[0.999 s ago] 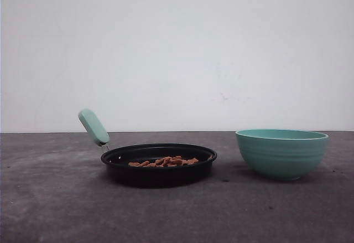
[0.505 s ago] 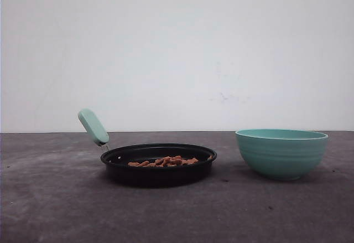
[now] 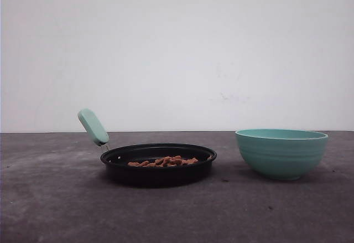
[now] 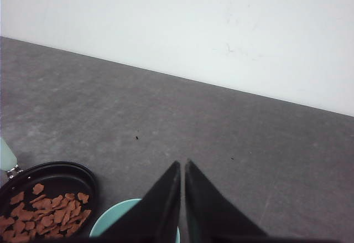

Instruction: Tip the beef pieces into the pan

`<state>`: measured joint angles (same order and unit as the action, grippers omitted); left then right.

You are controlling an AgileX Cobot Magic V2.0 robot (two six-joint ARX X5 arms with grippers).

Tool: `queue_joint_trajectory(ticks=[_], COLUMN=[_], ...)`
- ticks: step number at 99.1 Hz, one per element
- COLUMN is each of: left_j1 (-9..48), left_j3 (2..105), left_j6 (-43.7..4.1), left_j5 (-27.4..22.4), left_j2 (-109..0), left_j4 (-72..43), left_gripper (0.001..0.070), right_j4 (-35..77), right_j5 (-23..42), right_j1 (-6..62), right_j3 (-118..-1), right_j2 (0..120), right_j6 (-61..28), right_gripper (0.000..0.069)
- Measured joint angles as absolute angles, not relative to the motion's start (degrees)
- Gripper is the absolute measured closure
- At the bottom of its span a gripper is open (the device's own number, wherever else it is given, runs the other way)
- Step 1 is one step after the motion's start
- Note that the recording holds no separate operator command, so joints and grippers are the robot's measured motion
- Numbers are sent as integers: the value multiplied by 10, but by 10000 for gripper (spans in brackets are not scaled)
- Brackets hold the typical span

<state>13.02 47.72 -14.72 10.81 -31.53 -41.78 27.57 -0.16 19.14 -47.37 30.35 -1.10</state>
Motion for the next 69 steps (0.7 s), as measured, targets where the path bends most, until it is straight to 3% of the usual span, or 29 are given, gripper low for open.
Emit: queue_joint_trajectory(ticks=[24,45,60,69], left_j1=[130,130,130,130], left_j3=[477,477,477,477], left_j6=[-147,-147,-147,-147], left_j5=[108,108,108,108], left_j2=[-315,-315,-316,-315], left_j4=[-418,-418,-418,-418], left_gripper=[691,691,691,691], right_j4=[261,105,101,99], right_j5=[-3,-8,-68,-108], right_j1=[162,135,100,81], right_j3=[-441,-222,-74,-29], right_j2=[232,111,6,3], right_j6=[-20,7,45,55], right_gripper=[679,679,679,679])
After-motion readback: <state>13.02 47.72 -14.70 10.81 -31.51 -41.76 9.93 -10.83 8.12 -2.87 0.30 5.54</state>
